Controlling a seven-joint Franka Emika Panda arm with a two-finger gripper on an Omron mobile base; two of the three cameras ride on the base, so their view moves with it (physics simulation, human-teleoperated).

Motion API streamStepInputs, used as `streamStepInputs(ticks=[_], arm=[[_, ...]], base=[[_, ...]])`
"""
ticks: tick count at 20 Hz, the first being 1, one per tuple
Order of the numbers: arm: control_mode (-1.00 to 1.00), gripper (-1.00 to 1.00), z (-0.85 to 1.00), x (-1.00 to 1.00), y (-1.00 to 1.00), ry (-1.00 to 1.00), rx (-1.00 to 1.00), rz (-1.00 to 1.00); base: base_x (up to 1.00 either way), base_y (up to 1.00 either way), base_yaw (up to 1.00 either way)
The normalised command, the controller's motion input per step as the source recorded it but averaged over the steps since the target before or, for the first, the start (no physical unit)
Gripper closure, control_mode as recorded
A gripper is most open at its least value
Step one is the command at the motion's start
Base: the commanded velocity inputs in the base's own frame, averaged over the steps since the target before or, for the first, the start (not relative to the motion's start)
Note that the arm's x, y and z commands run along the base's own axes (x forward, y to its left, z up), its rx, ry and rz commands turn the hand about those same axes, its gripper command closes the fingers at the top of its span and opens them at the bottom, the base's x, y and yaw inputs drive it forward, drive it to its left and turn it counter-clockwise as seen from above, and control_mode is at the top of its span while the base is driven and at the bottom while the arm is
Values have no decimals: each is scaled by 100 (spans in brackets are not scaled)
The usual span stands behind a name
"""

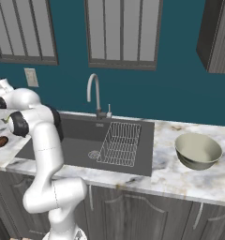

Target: Remove the broccoli and potato from the sink. Then move the bowl and cup from the counter to the sink for washing.

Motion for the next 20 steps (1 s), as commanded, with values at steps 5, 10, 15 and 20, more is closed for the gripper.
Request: streamStepInputs(ticks=[5, 10, 15, 20], arm=[[-100, 100, -23, 1, 0, 0, 0, 0], [-100, 100, -25, 0, 0, 0, 0, 0], [-100, 100, -24, 0, 0, 0, 0, 0], [-100, 100, -22, 0, 0, 0, 0, 0]], base=[[0, 0, 0], [0, 0, 0], [0, 0, 0], [0, 0, 0]])
